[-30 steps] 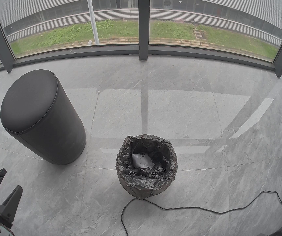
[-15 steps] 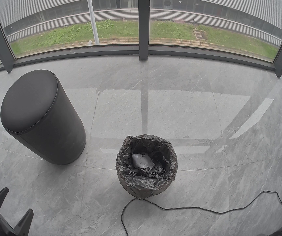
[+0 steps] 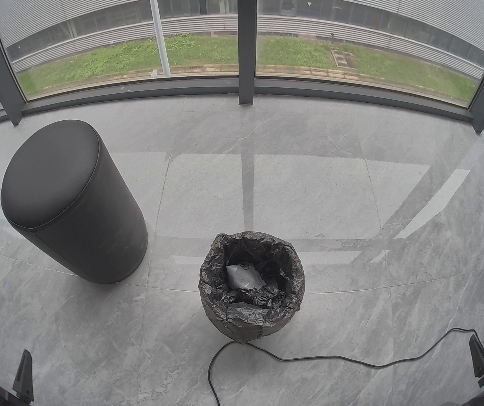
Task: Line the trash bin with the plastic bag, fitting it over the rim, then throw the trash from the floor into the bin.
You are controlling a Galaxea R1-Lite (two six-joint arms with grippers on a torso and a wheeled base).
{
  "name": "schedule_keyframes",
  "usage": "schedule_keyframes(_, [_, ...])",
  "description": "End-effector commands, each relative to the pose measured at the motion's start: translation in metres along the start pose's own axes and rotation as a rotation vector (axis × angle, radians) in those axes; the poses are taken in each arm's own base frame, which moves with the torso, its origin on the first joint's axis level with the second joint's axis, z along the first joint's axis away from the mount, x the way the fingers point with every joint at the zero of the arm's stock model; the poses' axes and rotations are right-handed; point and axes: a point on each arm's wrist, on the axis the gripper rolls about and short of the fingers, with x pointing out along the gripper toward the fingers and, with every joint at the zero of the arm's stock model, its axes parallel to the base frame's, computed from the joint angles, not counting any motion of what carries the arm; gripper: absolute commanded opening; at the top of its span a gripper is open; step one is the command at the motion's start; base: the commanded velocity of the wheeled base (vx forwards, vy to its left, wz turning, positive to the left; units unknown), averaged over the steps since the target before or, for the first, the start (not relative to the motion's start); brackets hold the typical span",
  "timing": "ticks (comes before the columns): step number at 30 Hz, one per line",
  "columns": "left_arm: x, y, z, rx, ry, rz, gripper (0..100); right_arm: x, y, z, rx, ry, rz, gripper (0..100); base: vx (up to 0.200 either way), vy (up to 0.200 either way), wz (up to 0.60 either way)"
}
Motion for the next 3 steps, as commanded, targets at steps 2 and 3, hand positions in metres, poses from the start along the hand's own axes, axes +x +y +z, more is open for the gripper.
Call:
schedule_keyframes(2, [-0.0022, 0.0023, -0.0082, 0.021, 0.004, 0.088, 100, -0.0011, -0.0008, -0.0074, 0.013, -0.007, -0.052, 100, 0.000, 0.000, 0.00])
schedule_keyframes(3, [-0.0022, 0.0022, -0.0085, 0.033, 0.008, 0.080, 100, -0.0009, -0.0008, -0.0072, 0.013, -0.007, -0.050, 100, 0.000, 0.000, 0.00])
